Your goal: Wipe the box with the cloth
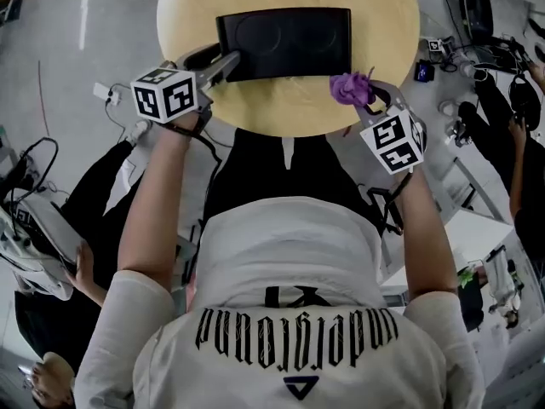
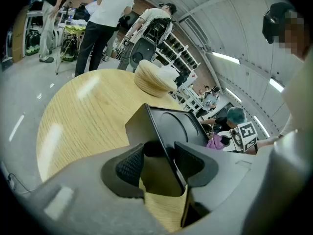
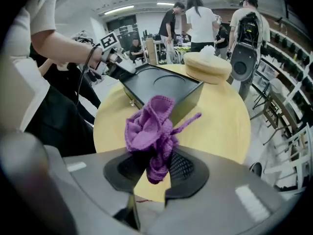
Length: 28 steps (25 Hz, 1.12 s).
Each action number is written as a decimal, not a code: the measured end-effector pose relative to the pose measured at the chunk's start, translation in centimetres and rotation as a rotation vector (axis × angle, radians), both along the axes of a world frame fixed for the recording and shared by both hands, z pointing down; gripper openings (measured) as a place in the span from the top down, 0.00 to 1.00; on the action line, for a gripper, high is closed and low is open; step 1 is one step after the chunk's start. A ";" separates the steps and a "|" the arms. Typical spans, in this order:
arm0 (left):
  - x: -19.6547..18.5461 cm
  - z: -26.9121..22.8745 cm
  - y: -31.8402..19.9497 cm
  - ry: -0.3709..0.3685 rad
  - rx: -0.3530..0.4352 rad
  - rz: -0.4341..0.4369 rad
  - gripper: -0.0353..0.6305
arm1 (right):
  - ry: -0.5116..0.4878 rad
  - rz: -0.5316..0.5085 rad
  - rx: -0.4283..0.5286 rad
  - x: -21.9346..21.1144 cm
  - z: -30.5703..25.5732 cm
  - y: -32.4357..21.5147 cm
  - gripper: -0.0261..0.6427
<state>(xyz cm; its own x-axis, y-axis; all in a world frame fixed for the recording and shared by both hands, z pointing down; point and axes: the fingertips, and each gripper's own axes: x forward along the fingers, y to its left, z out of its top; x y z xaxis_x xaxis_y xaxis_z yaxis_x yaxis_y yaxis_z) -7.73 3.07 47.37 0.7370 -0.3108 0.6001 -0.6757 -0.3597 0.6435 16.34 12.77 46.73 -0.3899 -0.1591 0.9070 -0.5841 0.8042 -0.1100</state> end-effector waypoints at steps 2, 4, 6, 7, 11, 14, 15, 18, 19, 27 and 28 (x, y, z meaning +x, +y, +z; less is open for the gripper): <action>0.0 0.0 -0.1 -0.002 -0.001 0.002 0.63 | 0.014 0.002 0.002 0.8 0.3 -0.4 0.80; -0.1 0.0 0.0 -0.007 -0.001 0.001 0.63 | 0.022 0.004 0.000 1.3 0.8 -0.9 0.80; -0.1 -0.1 0.1 -0.007 -0.001 0.002 0.63 | 0.033 0.005 0.004 1.7 1.1 -1.5 0.80; -0.1 -0.1 0.1 -0.005 -0.001 0.004 0.63 | 0.040 0.000 0.008 1.7 1.2 -1.8 0.80; -0.1 -0.1 0.0 0.001 0.002 0.009 0.63 | 0.077 -0.052 0.018 1.7 1.8 -3.6 0.80; 0.0 0.0 0.1 0.005 0.001 0.010 0.63 | 0.111 -0.102 0.024 1.9 2.3 -5.2 0.80; 0.0 0.0 0.1 0.006 0.001 0.010 0.63 | 0.126 -0.122 0.032 1.8 2.4 -5.9 0.80; 0.0 0.0 0.2 0.006 0.000 0.013 0.63 | 0.159 -0.165 0.061 1.6 2.6 -8.8 0.80; 0.1 0.0 0.1 0.006 -0.002 0.013 0.63 | 0.167 -0.175 0.075 1.6 2.5 -10.1 0.80; 1.4 -0.9 -0.9 0.004 -0.009 0.000 0.63 | 0.171 -0.168 0.186 2.2 0.4 -18.9 0.80; 0.9 -0.8 -0.9 0.003 -0.008 -0.003 0.63 | 0.167 -0.169 0.186 1.6 0.4 -18.5 0.80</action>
<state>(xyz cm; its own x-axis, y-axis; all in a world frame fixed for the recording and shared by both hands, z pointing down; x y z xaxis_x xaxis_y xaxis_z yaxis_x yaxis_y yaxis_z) -6.83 2.18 46.53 0.7380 -0.3080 0.6004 -0.6747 -0.3526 0.6484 17.94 -5.74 47.13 -0.2734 -0.2742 0.9220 -0.4376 0.8890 0.1347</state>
